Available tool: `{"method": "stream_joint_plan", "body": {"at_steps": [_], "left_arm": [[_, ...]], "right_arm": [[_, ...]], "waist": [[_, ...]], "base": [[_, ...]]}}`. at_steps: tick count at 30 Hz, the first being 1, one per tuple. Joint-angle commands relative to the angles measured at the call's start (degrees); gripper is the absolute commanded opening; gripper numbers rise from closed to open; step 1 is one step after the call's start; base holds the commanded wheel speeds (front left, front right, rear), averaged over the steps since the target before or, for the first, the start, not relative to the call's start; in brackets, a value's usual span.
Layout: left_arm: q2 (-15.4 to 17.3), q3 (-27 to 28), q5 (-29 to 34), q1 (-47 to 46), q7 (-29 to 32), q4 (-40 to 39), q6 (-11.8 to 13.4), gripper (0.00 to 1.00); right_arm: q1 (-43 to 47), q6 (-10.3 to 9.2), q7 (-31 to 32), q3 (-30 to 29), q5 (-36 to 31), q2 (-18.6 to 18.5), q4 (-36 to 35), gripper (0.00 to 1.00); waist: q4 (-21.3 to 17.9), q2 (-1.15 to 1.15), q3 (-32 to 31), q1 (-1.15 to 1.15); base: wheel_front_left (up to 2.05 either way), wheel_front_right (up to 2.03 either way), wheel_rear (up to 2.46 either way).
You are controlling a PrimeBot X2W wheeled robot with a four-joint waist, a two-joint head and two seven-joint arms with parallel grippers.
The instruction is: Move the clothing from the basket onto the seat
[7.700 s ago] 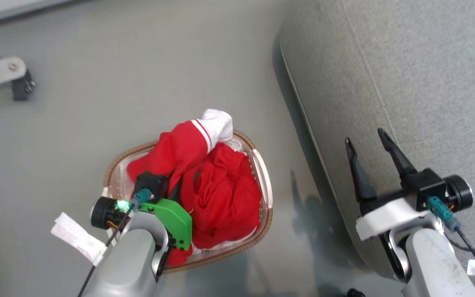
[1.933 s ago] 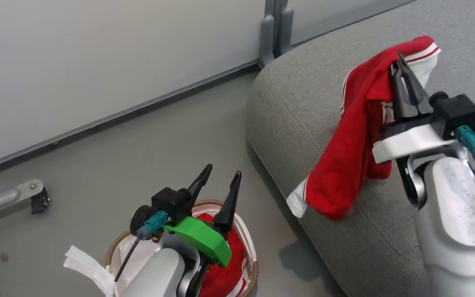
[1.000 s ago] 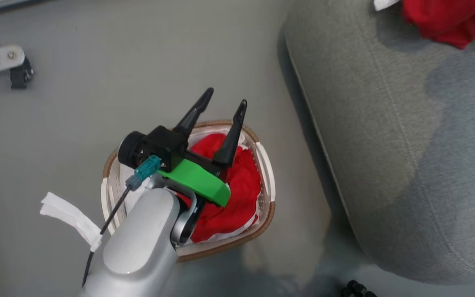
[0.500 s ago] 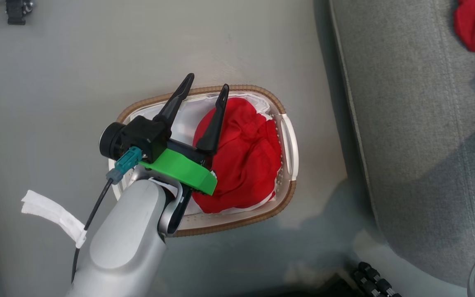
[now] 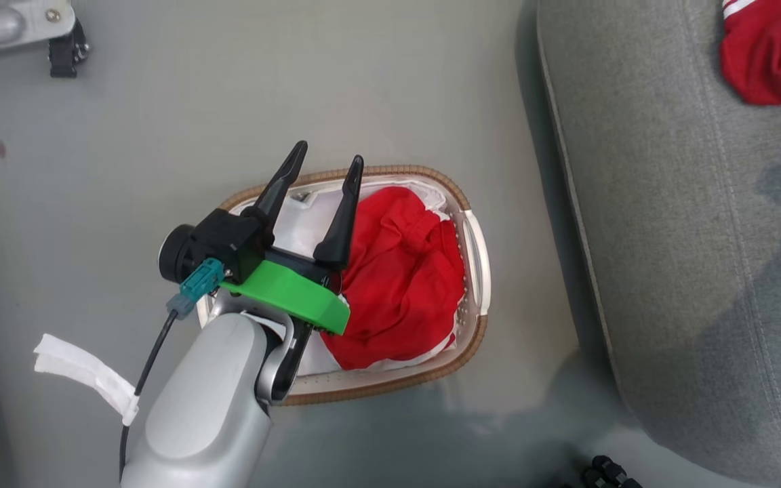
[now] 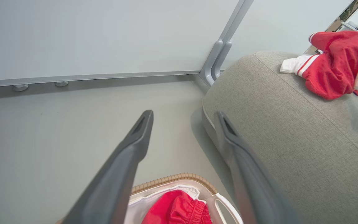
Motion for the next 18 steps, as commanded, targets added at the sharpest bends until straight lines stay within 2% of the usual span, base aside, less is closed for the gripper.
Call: {"method": "stream_joint_plan", "body": {"at_steps": [1, 10, 18], "left_arm": [[-0.1, 0.3, -0.3, 1.1, -0.1, -0.1, -0.2, 1.0], [-0.7, 4.0, -0.6, 5.0, -0.1, -0.2, -0.2, 1.0], [-1.3, 10.2, 1.5, 10.1, -0.1, -0.5, -0.2, 1.0]], "right_arm": [[1.9, -0.08, -0.1, -0.1, 0.6, -0.3, -0.7, 1.0], [7.8, -0.08, -0.1, 3.2, 1.6, -1.0, -5.2, 1.0], [9.9, -0.08, -0.1, 11.3, 4.4, -0.1, -7.4, 1.0]], "waist": [[-0.2, 0.0, -2.9, -0.01], [0.2, 0.0, -12.0, -0.01], [2.3, 0.0, -20.1, -0.01]], "base": [[0.0, 0.0, 0.0], [0.0, 0.0, 0.0], [0.0, 0.0, 0.0]]}}
